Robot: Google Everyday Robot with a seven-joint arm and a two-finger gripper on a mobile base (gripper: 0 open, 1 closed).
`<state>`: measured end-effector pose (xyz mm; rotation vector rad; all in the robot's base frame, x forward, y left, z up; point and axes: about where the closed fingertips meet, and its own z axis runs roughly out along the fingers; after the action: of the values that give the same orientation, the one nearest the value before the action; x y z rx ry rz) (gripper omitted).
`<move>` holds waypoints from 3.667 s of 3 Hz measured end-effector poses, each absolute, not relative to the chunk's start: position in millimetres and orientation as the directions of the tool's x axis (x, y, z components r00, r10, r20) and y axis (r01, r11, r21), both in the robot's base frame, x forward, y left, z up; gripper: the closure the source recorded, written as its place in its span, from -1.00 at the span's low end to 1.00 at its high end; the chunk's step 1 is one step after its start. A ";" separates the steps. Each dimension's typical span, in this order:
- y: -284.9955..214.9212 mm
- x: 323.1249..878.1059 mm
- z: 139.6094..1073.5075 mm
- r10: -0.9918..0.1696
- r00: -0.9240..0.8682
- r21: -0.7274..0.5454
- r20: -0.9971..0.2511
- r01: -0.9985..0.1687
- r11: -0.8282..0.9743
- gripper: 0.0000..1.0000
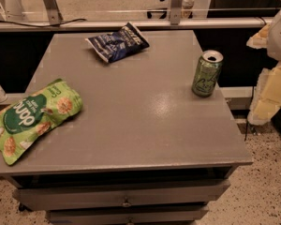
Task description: Pick green rice chip bag
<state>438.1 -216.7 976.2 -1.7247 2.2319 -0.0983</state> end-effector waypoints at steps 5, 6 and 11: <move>22.3 464.5 939.2 -0.773 0.012 -0.199 -0.634 -0.969 0.148 -1.00; 32.2 469.3 945.8 -0.754 0.023 -0.218 -0.656 -0.963 0.161 -1.00; 133.0 517.6 885.6 -0.597 0.081 -0.214 -0.798 -0.965 0.154 -1.00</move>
Offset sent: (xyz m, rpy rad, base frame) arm 0.0059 0.0928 -0.0388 0.2214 0.0102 0.0966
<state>517.6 133.0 885.6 -1.5370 1.6105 0.5643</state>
